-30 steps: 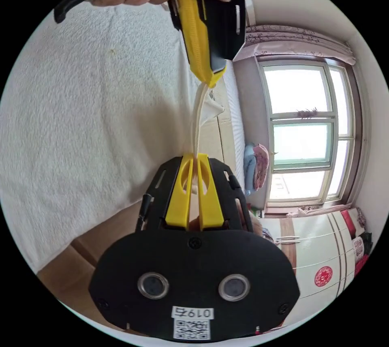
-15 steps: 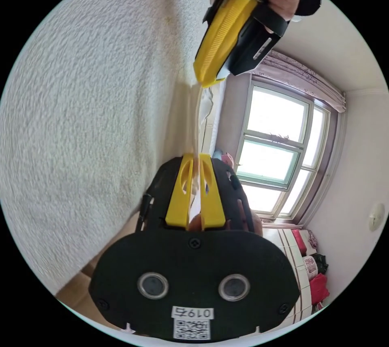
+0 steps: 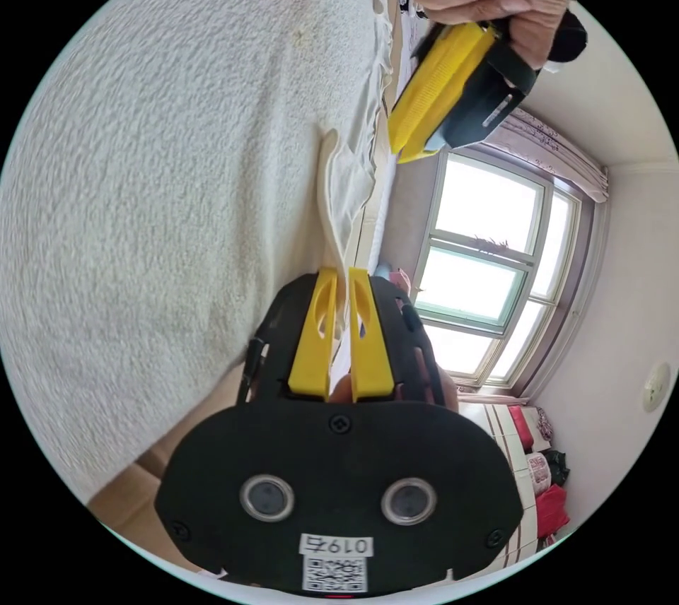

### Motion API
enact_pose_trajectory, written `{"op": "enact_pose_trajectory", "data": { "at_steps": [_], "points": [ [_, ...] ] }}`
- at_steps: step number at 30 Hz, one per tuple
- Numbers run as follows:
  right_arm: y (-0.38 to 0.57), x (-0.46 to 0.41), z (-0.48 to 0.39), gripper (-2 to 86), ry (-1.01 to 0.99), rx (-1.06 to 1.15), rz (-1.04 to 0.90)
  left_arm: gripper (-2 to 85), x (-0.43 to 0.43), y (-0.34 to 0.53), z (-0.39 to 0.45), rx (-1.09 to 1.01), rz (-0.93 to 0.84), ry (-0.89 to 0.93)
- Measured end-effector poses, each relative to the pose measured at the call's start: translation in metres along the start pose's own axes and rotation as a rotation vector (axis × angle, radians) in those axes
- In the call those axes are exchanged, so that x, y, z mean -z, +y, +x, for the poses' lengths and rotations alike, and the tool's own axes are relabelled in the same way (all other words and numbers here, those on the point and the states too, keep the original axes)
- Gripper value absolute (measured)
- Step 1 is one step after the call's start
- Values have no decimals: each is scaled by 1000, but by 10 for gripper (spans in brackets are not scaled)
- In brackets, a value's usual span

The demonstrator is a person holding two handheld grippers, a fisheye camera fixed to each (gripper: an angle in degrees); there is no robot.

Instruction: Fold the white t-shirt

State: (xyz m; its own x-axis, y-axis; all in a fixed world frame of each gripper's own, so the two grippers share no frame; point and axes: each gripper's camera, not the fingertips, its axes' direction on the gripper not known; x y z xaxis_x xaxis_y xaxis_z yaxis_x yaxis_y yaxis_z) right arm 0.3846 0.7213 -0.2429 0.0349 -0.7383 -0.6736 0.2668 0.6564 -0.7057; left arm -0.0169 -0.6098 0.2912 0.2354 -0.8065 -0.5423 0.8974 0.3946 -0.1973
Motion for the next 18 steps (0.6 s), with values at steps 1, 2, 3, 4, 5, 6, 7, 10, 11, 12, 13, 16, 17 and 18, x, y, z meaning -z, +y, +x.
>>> {"op": "enact_pose_trajectory", "data": {
  "at_steps": [1, 2, 3, 4, 5, 6, 7, 10, 11, 12, 13, 16, 17, 18],
  "points": [
    [-1, -2, -2, 12, -6, -4, -5, 19, -3, -14, -4, 13, 19, -12],
    [-2, -5, -5, 6, -18, -14, -10, 20, -4, -21, -6, 12, 36, -18],
    [-3, -8, -9, 3, -20, -25, -12, 25, -6, -36, -10, 6, 54, -26],
    [-4, -10, -10, 2, -21, -30, -13, 33, -11, -53, -17, 21, 39, -9],
    [-5, -13, -14, 0, -24, -41, -15, 39, -15, -61, -21, 38, 21, 9],
    [-6, -16, -16, -1, -29, -53, -16, 55, -25, -77, -31, 71, -32, 67],
    [-6, -17, -18, -1, -32, -60, -17, 76, -33, -89, -38, 80, -57, 117],
    [-9, -23, -23, -3, -47, -86, -19, 82, -46, -113, -41, 59, -102, 50],
    [-10, -25, -26, -3, -52, -92, -19, 82, -50, -116, -40, 47, -114, 30],
    [-11, -26, -28, -3, -52, -96, -20, 81, -58, -122, -37, 28, -141, -1],
    [-12, -26, -29, -3, -50, -99, -19, 79, -65, -127, -34, 9, -160, -24],
    [-15, -26, -37, -3, -28, -101, -20, 71, -79, -135, -27, -14, -169, -50],
    [-17, -26, -40, -3, -16, -99, -22, 68, -82, -137, -26, -19, -175, -55],
    [-18, -25, -43, -3, -7, -98, -23, 61, -88, -140, -23, -26, -187, -75]
  ]
}}
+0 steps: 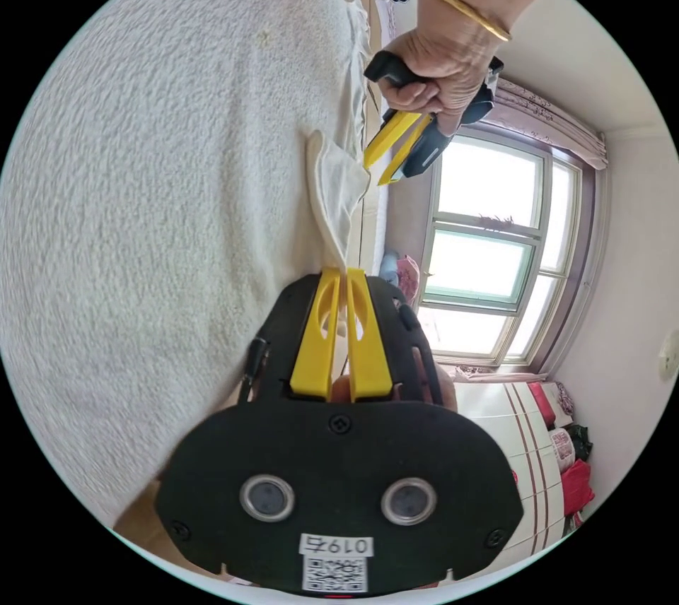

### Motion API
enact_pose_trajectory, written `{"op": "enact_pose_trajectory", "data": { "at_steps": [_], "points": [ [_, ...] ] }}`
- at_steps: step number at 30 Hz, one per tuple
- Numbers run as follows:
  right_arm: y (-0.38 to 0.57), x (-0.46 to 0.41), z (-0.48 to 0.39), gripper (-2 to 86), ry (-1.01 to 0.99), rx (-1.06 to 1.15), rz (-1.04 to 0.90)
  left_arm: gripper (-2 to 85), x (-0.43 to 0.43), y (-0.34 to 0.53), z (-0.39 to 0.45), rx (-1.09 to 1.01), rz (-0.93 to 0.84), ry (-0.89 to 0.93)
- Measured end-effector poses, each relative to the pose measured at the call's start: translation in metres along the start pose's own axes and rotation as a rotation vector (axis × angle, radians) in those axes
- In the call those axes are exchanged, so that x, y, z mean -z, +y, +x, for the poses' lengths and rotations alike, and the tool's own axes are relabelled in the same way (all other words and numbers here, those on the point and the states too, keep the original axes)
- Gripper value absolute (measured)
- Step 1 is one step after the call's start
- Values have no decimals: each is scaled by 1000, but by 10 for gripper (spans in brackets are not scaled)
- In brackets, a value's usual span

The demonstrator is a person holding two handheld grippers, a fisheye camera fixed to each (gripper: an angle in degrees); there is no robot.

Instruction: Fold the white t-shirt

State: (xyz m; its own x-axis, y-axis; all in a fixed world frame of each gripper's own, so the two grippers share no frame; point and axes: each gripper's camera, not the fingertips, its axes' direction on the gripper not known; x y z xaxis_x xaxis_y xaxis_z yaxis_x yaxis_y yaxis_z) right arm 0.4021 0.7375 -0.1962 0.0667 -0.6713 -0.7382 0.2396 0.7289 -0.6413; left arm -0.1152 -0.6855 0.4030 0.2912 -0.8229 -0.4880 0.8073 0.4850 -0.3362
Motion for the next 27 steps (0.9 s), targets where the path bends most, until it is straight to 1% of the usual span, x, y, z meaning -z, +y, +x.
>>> {"op": "enact_pose_trajectory", "data": {
  "at_steps": [4, 9, 14, 18, 21, 23, 27],
  "points": [
    [-2, 3, -3, -4, -4, -4, -6, 30, -8, -14, 6, -7, -4, -30],
    [-5, 14, -5, -2, 0, 10, -14, 18, -14, -30, 7, -22, -18, -36],
    [-4, 29, 0, 1, -8, 0, -22, 13, -22, -45, 9, -44, -29, 8],
    [-4, 44, 6, 2, -17, -2, -22, 12, -30, -55, 15, -56, -52, -58],
    [-4, 56, 12, -3, -24, -7, -25, 11, -32, -59, 20, -70, -42, -38],
    [-4, 64, 16, -6, -21, -11, -30, 12, -35, -62, 24, -74, -49, -77],
    [-3, 89, 21, -8, 24, 26, -40, 14, -36, -69, 36, -79, -48, -111]
  ]
}}
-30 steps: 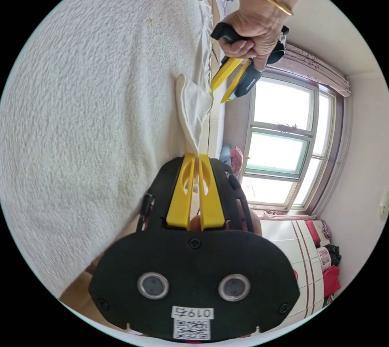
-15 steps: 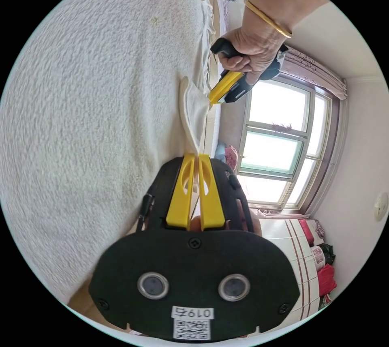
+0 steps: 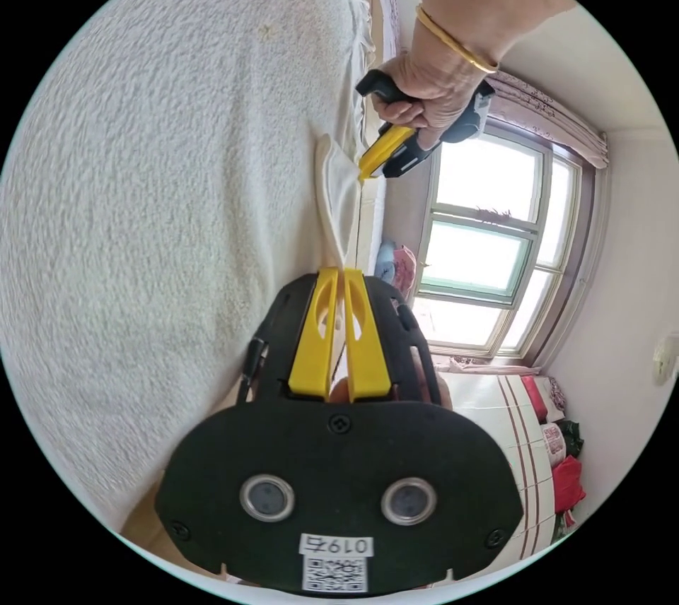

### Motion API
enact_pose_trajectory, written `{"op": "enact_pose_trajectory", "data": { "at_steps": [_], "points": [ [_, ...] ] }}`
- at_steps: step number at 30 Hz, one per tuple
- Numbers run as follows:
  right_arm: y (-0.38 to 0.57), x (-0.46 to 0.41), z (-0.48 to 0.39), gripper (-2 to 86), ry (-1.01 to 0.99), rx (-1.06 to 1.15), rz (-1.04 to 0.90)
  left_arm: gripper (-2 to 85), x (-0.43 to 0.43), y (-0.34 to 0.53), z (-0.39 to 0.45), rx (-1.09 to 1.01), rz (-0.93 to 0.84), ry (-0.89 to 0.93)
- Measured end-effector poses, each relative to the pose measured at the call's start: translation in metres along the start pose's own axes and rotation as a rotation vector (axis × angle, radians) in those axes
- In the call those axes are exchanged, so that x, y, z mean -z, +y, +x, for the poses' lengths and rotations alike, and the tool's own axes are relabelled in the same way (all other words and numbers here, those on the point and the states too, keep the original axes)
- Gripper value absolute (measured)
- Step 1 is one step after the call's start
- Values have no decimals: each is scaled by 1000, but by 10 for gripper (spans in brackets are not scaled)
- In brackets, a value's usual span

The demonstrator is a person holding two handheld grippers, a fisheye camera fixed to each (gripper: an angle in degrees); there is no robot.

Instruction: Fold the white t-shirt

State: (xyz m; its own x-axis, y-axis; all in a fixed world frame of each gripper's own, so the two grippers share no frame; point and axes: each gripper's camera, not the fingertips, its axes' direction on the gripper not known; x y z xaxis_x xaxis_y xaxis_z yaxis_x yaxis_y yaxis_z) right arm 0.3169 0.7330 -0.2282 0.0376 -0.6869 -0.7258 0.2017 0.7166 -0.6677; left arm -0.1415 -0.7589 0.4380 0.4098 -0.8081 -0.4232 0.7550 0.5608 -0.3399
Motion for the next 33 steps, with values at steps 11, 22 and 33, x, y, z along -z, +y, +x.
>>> {"op": "enact_pose_trajectory", "data": {
  "at_steps": [11, 22, 33],
  "points": [
    [33, 68, 53, 56, -63, -58, 7, 59, 33, 4, 22, -25, 19, 13],
    [95, 103, 172, 110, -455, -335, 86, 47, 44, 87, 103, -337, -53, 257],
    [186, 132, 282, 88, -712, -692, 157, 16, 39, 132, 157, -403, -145, 114]
  ]
}}
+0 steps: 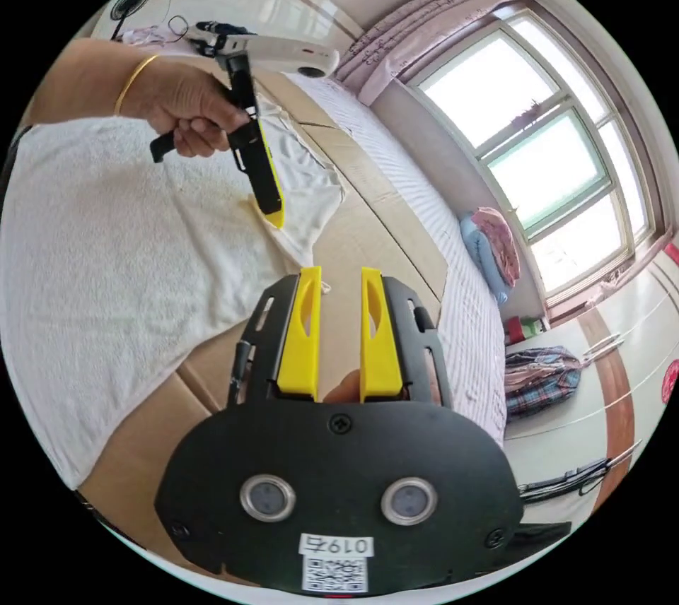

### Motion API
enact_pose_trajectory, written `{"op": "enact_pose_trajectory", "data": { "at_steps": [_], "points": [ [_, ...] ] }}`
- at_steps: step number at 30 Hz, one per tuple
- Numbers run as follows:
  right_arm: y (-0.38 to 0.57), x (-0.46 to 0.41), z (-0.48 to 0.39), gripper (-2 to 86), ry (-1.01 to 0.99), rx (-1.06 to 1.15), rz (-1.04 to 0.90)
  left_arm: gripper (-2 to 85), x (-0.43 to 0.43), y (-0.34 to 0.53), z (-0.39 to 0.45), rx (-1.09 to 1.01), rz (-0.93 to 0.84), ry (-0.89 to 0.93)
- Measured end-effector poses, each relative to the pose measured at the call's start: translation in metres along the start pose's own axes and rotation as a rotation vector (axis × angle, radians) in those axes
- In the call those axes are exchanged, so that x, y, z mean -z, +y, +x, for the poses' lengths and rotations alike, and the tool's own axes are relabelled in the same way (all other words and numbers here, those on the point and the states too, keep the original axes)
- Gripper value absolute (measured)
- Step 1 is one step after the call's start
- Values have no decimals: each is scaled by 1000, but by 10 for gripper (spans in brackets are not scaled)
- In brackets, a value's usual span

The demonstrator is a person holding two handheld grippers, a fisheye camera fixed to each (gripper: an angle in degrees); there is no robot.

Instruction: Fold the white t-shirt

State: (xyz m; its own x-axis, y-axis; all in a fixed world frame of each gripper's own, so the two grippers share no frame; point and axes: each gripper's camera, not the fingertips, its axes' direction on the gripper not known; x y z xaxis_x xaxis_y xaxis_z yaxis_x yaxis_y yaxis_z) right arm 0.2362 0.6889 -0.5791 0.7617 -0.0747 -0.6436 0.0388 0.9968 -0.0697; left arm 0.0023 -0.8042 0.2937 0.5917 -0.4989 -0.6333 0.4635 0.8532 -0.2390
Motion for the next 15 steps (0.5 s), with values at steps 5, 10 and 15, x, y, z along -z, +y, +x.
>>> {"op": "enact_pose_trajectory", "data": {
  "at_steps": [5, 10, 15],
  "points": [
    [3, 21, 40, 94, -252, -100, -14, 22, 11, 8, 33, -5, 28, 7],
    [-9, 46, 59, 100, -339, -91, -40, 64, 21, 20, 99, -187, 46, 5],
    [-21, 65, 86, 97, -464, -105, -78, 93, 16, 30, 165, -351, 41, -198]
  ]
}}
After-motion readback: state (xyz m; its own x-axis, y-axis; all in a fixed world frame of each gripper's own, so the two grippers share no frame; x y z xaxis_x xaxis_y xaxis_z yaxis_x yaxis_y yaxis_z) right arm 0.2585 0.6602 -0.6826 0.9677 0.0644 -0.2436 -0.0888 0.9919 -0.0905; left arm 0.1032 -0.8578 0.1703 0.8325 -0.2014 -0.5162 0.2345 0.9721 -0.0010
